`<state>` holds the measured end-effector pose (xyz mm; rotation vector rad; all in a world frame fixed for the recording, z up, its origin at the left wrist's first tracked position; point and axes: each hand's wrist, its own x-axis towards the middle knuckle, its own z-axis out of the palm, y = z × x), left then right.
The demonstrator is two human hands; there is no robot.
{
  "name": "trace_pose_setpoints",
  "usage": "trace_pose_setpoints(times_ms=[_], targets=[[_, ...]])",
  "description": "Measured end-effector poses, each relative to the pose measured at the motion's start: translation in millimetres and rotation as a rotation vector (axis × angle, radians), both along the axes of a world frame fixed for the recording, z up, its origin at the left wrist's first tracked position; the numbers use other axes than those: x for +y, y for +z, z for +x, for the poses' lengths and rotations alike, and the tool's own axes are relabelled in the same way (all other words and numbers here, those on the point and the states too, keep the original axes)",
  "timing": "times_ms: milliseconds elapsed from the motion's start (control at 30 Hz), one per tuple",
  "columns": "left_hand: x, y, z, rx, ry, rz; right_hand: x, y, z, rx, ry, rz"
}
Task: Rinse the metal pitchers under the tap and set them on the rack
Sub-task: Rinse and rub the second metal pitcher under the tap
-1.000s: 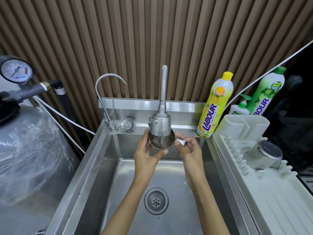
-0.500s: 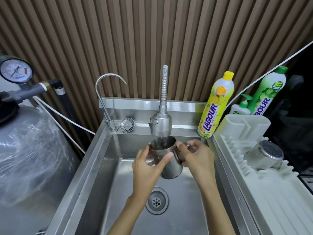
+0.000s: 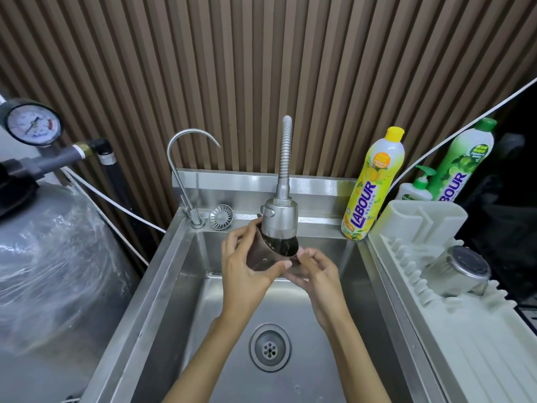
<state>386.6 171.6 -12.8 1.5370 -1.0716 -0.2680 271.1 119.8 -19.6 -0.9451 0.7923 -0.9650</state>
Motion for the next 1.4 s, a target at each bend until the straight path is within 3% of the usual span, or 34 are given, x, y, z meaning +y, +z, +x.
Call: trace_pose_setpoints(times_ms=[167,267,333,400,500,667,767,900,1033,1100,1167,1267,1400], targets=[[11.4,-10.9,-15.7,0.087,0.137,0.116,3.7,11.7,-8.2,0.429,-0.163,-0.075],[12.1,-21.1,-22.6,0.272,0.006,0.140,5.6,27.0,-17.6,0.781,-0.281,-0.331],[6.6,-24.8,-23.4,0.395,-0.104,0.157,9.5,34.8,-18.4,0.862,-0.334,-0.432],[-2.4,-25.9,-22.4,0.448,-0.175,0.137,9.4,33.2,-16.1,0.772,-0.365,-0.431],[-13.9,-21.9,-17.5,0.420,-0.144,0.046,3.7,18.7,-8.6,0.436,-0.318,-0.275],[-11.3,-7.5,-3.8,0.113,-0.061,0.015,-1.8,-3.5,2.0,-0.055,-0.102,0.015],[-4.0,-0.3,-3.5,0.010,0.027,0.024,3.2,-4.0,2.4,0.018,-0.049,0.039],[1.7,-1.0,-8.8,0.025,0.127,0.105,3.6,10.1,-2.8,0.279,-0.115,0.000],[4.5,-12.8,-14.9,0.162,0.030,0.192,2.7,34.1,-15.5,0.763,-0.270,-0.307],[1.8,-16.7,-18.6,0.300,-0.083,0.183,5.6,42.1,-17.8,0.879,-0.328,-0.447],[-3.7,-18.9,-21.6,0.447,-0.171,0.146,5.3,40.8,-17.4,0.795,-0.346,-0.485],[-11.6,-17.2,-22.0,0.535,-0.193,0.035,-0.8,27.5,-13.5,0.464,-0.280,-0.373],[-13.9,-11.6,-11.0,0.243,-0.097,-0.029,-8.9,4.9,-4.4,0.036,-0.131,-0.076]])
